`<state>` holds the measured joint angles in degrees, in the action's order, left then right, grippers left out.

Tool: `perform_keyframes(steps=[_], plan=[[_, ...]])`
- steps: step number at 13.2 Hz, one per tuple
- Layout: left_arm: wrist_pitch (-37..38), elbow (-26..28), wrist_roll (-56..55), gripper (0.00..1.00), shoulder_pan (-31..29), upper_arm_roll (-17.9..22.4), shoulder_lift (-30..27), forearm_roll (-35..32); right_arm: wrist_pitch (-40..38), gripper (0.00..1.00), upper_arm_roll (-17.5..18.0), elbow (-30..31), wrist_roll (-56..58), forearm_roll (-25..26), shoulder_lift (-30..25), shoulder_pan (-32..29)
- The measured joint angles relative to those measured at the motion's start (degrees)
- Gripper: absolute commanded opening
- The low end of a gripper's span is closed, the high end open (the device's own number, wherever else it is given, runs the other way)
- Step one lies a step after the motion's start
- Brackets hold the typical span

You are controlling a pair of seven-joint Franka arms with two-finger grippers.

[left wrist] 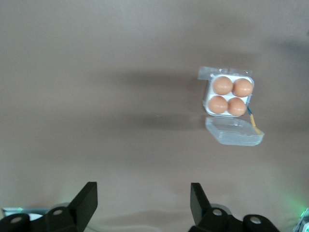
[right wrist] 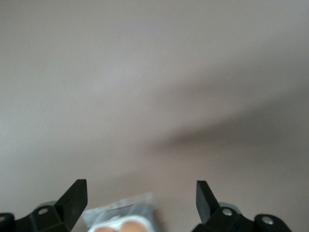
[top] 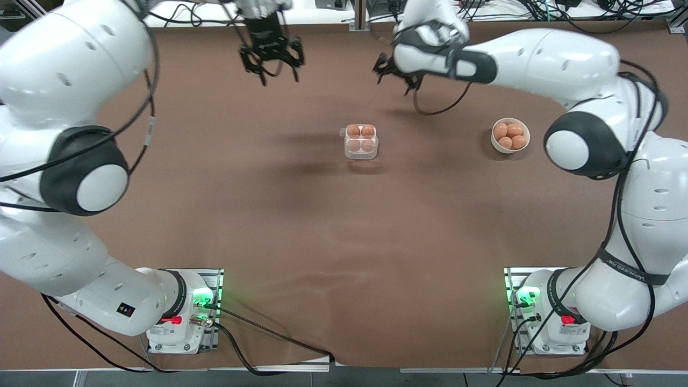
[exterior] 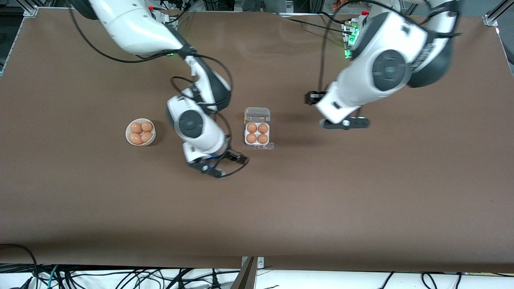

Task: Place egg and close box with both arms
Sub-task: 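Fold the box lid shut with the left gripper while the right gripper withdraws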

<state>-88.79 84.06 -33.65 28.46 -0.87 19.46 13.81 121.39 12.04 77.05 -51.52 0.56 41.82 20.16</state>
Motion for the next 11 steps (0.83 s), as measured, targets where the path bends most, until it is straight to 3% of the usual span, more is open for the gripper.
perform_keyframes(steps=[2,6,11], plan=[[-0.1,-2.7,-7.1,0.49,4.4,0.0,4.1,0.0,-3.7,1.0,-1.2,0.0,3.4,0.0,-3.3,-3.0],[-0.3,-4.8,-14.3,0.27,9.9,-0.1,10.3,0.3,-9.9,1.0,-6.3,0.2,15.2,0.0,-9.1,-4.7],[-1.4,-5.1,-16.6,0.2,12.9,-0.1,15.8,3.5,-11.8,1.0,-8.2,10.4,32.7,0.2,-24.1,-14.3]])
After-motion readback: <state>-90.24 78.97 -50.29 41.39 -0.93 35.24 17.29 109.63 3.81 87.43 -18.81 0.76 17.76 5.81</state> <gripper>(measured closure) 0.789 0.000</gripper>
